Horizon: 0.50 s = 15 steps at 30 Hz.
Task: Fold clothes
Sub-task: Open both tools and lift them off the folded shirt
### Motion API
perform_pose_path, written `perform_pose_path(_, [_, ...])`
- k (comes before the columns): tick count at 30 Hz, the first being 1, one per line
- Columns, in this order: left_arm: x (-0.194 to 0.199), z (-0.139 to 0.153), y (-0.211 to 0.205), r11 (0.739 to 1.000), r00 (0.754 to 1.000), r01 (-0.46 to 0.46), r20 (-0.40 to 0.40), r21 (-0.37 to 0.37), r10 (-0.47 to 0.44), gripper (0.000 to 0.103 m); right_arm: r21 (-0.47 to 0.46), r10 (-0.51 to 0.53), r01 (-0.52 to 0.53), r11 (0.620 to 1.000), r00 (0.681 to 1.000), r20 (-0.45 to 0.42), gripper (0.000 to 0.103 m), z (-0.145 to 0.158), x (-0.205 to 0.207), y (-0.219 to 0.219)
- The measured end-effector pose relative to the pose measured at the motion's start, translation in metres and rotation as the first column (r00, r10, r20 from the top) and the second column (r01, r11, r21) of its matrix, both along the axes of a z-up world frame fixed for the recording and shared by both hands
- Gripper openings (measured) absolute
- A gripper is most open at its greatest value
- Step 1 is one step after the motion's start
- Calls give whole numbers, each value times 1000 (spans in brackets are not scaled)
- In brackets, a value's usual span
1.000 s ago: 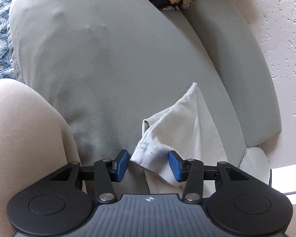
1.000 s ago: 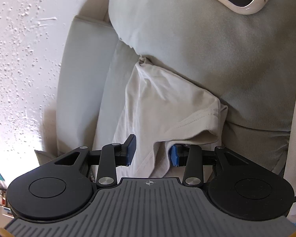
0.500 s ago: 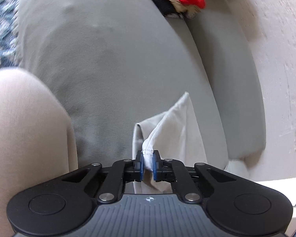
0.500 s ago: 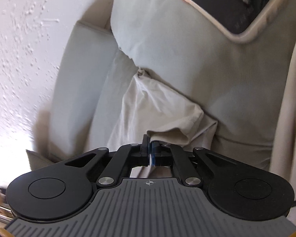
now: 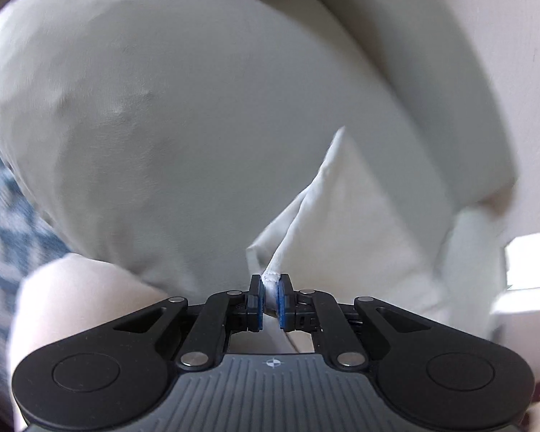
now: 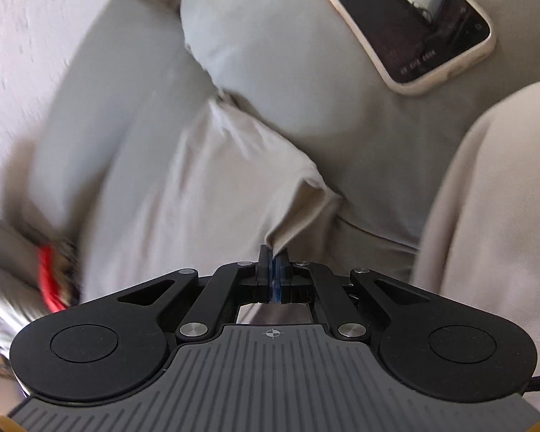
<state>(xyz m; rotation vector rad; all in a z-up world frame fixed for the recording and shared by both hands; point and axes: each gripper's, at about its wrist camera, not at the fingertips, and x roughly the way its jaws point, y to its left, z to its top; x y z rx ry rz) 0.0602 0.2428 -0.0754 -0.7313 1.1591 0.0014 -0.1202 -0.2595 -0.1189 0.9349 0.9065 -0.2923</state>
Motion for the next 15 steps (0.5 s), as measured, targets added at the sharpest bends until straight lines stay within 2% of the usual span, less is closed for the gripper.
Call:
perform_pose_path(1, [1, -3, -7, 998, 1000, 23, -6, 59, -23, 8, -14, 17, -17, 1000, 1000, -10, 4, -3, 0, 2])
perform_pose_path(2, [0, -5, -13, 992, 999, 41, -2, 123, -41, 10, -17, 38, -39, 999, 999, -21, 13, -5, 0, 5])
perform_pose_path(3, [-2, -7, -18, 981, 998, 58, 0, 186, -59, 14, -28, 73, -74, 997, 996, -45, 15, -4, -2, 8])
perform_pose_path(4, [-1, -3, -22, 961, 998, 55, 10, 271, -60, 15, -37, 107, -109, 993, 992, -71, 16, -3, -3, 12])
perform_pose_path(5, [0, 1, -26, 934, 998, 50, 19, 353, -61, 14, -47, 140, -145, 988, 986, -95, 18, -2, -4, 15])
perform_pose_path(6, [1, 5, -30, 900, 998, 45, 29, 433, -63, 20, -73, 167, -176, 982, 980, -112, 18, 2, -8, 19])
perform_pose_path(8, [-4, 16, -33, 839, 996, 14, 63, 544, -58, 22, -135, 201, -214, 967, 974, -106, 19, 17, -19, 26])
perform_pose_path(9, [-9, 24, -38, 826, 994, -3, 95, 564, -62, 22, -164, 206, -215, 963, 976, -72, 20, 26, -25, 28])
perform_pose_path(10, [-12, 33, -44, 833, 987, -15, 140, 553, -74, 22, -187, 207, -207, 960, 978, -19, 22, 32, -29, 28])
perform_pose_path(11, [-23, 40, -44, 854, 976, -12, 192, 521, -103, 24, -211, 209, -197, 957, 977, 33, 28, 38, -33, 29])
perform_pose_path(12, [-32, 46, -50, 874, 961, 16, 234, 486, -148, 28, -252, 205, -179, 951, 975, 83, 33, 42, -32, 30])
perform_pose_path(13, [-36, 48, -62, 877, 946, 61, 254, 476, -203, 28, -292, 214, -178, 940, 972, 97, 40, 40, -25, 32])
perform_pose_path(14, [-41, 51, -75, 878, 927, 106, 274, 467, -258, 29, -331, 223, -176, 927, 968, 111, 39, 37, -17, 33])
perform_pose_path(15, [-40, 45, -93, 859, 912, 150, 267, 489, -311, 30, -369, 232, -173, 913, 965, 123, 40, 35, -10, 35])
